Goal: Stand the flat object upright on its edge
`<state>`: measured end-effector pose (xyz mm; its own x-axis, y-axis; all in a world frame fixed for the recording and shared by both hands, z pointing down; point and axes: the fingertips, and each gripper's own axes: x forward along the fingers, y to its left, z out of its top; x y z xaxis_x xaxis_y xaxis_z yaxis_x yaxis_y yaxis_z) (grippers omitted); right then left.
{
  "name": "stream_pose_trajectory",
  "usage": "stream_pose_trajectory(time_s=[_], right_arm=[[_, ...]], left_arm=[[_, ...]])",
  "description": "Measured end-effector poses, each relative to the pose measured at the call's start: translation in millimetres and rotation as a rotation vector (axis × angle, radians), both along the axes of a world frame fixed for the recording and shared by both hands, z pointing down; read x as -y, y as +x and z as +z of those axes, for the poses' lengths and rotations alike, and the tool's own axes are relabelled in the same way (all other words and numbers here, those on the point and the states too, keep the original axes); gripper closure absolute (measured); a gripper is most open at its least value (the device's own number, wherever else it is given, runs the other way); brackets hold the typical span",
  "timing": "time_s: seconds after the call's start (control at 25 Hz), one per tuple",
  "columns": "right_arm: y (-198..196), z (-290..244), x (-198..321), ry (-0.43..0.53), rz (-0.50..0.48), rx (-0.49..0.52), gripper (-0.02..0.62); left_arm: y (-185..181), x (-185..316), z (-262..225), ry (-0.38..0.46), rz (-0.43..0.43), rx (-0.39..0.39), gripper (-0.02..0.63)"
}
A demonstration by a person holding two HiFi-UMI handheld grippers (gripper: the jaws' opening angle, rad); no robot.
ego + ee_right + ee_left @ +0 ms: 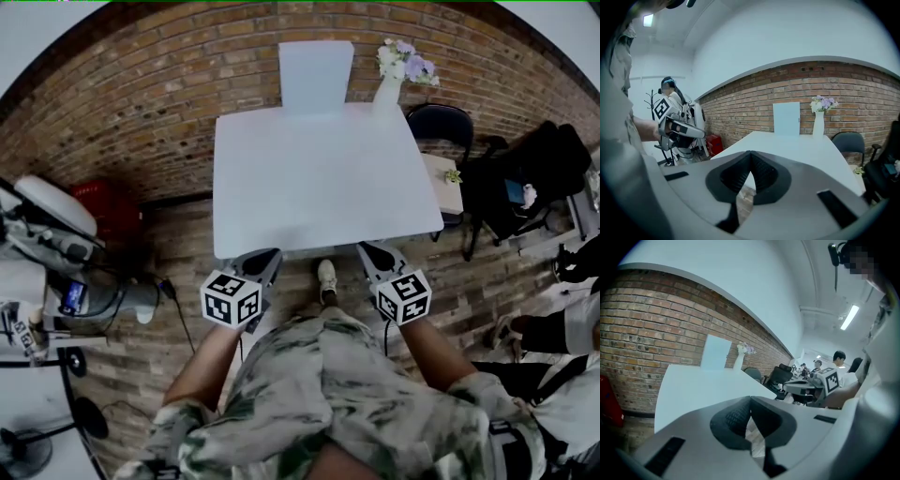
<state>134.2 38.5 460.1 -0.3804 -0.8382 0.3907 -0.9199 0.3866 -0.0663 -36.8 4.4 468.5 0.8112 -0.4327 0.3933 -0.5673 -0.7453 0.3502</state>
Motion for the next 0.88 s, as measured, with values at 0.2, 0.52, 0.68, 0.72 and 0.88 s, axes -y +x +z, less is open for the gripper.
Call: stream_pose_trajectory(time_s=[0.2,0.52,0.68,0.72,0.88], right_arm=[[-10.2,1.9,-12.5,-0.012,-0.012,0.007,0.574],[-12.1,-0.6,-25.0,-0.01,-0.019,0.008,0.574],[-11.4,1.2,-25.8,-0.014,-0.019,-0.001,0.574],[-11.4,2.0,-25.9,-0.017,-0.019,-0.001,0.574],[-15.2,3.7,-24.9,-0.021,-0.028,-0.007,0.574]], left_arm=[[-11.6,-13.9,4.8,-0.021,-0.007,0.006,0.581],[-10.0,-27.8,8.2,-0.045,0.003,-0.005,0.581],[-7.3,-29.4,8.5,-0.048,0.009,-0.008,0.581],[-7.5,-30.1,9.2,-0.049,0.009,-0.007,0.581],[-11.6,-31.6,12.9,-0.05,0.01,0.0,0.581]])
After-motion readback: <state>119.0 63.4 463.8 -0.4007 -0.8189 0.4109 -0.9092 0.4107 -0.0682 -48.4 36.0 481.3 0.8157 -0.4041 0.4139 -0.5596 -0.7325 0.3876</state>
